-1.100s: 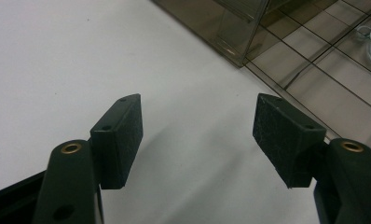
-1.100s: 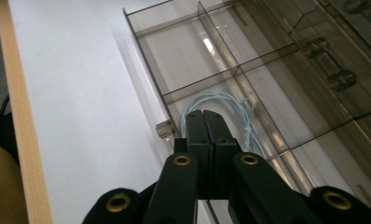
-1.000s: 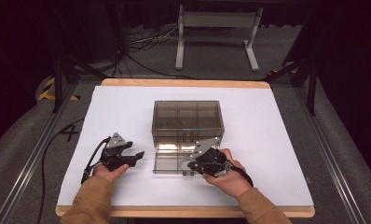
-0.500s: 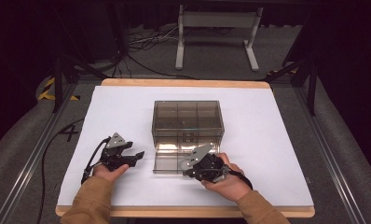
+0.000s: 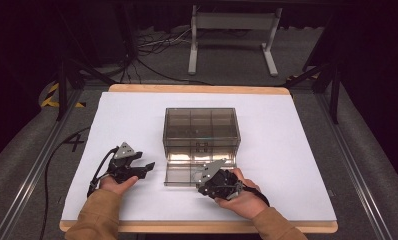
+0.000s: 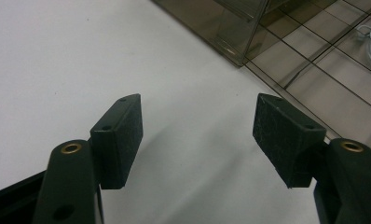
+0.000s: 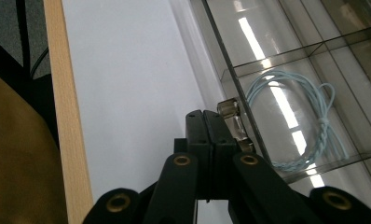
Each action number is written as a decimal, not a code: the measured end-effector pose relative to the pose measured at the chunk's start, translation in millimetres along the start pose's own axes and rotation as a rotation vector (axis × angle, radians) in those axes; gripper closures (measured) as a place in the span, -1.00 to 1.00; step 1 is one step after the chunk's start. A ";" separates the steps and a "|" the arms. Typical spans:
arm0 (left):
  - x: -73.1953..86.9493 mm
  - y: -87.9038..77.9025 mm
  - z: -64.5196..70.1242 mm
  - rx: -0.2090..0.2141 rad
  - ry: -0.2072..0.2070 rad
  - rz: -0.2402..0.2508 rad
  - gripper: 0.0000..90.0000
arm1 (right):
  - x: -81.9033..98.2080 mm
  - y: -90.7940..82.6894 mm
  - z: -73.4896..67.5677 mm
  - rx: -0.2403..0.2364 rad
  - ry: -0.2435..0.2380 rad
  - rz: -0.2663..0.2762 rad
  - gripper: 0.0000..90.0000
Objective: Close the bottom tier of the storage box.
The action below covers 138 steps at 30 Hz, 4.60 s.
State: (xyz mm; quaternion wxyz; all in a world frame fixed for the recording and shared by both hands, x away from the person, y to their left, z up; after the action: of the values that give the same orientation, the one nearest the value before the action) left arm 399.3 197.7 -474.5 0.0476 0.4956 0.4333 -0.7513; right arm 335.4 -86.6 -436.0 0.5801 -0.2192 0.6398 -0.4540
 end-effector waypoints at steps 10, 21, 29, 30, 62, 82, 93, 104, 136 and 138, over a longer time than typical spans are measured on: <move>0.0 -0.1 -0.1 -0.001 0.002 0.000 -0.25 | 5.0 8.2 -1.7 0.001 0.003 -0.015 1.00; 0.0 0.0 -0.1 -0.001 0.002 -0.001 -0.24 | 7.5 11.4 1.7 0.020 0.008 -0.027 1.00; 0.0 -0.2 -0.2 0.000 0.002 -0.004 -0.25 | 7.5 13.1 4.3 0.036 0.001 -0.033 1.00; 0.0 -0.2 -0.2 0.000 0.003 -0.004 -0.25 | 7.4 13.0 4.3 0.035 0.001 -0.033 1.00; 0.0 0.0 -0.1 0.000 0.001 -0.001 -0.25 | 2.7 15.4 22.0 0.087 0.014 -0.046 1.00; 0.0 0.0 -0.2 0.000 0.003 -0.001 -0.24 | 0.5 19.3 36.1 0.119 0.040 -0.042 1.00; -0.1 0.0 0.0 0.001 0.002 0.000 -0.25 | -0.9 21.1 43.7 0.143 0.054 -0.031 1.00; -0.1 0.1 0.0 0.002 0.007 -0.004 -0.25 | -0.7 24.3 47.3 0.155 0.061 -0.025 1.00; -0.1 0.1 0.1 0.004 0.002 -0.004 -0.25 | -0.8 28.4 65.3 0.227 0.114 0.021 1.00; 0.0 0.0 0.1 0.004 0.003 -0.005 -0.25 | -0.8 29.0 66.2 0.232 0.118 0.027 1.00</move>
State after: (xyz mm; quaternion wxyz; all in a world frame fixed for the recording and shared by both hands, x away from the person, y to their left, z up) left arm 399.3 197.6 -474.4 0.0442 0.4956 0.4330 -0.7517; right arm 405.0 -93.3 -454.1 0.5690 -0.1152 0.6188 -0.5292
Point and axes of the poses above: each handheld gripper's, and its own axes: y roughly forward along the jaws, x roughly out of its underside, z roughly to its right, the point moved 3 cm from there along y, roughly forward along the jaws, and after that the axes turned 4 degrees about x, right-handed, at the moved point
